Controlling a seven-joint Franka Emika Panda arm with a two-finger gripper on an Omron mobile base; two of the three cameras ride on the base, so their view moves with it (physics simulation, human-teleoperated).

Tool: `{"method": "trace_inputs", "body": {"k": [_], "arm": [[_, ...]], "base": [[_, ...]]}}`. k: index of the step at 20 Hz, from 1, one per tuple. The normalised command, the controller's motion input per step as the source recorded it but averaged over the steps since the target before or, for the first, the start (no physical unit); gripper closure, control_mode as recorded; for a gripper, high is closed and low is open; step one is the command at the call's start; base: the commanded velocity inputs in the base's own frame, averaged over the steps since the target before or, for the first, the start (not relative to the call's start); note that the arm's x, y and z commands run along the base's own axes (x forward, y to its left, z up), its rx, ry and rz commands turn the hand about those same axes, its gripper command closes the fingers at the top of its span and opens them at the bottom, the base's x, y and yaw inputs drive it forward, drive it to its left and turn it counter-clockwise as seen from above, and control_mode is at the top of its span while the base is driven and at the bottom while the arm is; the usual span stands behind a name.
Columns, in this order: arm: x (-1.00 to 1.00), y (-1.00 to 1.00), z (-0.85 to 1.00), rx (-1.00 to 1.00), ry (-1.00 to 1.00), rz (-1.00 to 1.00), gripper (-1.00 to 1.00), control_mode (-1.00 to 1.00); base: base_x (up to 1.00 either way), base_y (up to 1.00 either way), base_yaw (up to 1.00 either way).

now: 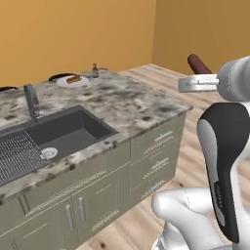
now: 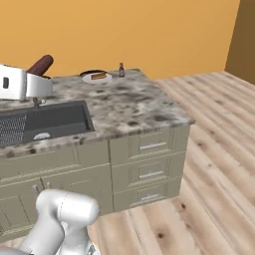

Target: Move the hot dog bun to the plate on the dining table and place the condiment next to that plate. Then navigate to the fridge and take the sausage and place it on the plate as well.

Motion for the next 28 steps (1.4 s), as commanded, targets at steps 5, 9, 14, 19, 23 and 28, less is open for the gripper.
{"method": "trace_inputs", "body": {"k": [5, 9, 14, 19, 23, 28], "arm": [[0.00, 0.00, 0.00, 0.00, 0.00, 0.00, 1.00, 1.00], [0.00, 0.00, 0.00, 0.00, 0.00, 0.00, 1.00, 1.00], [0.00, 0.00, 0.00, 0.00, 0.00, 0.00, 1.00, 1.00], [0.00, 0.00, 0.00, 0.00, 0.00, 0.00, 1.00, 1.00], [0.00, 0.00, 0.00, 0.00, 0.00, 0.00, 1.00, 1.00], [0.00, 0.00, 0.00, 0.00, 0.00, 0.00, 1.00, 1.00]], "base": [[1.00, -0.93, 0.00], [1.00, -0.92, 0.01], [0.99, -0.97, 0.07], [0.93, -0.98, 0.12], [0.89, -0.99, 0.15], [0.81, -0.99, 0.20]]}}
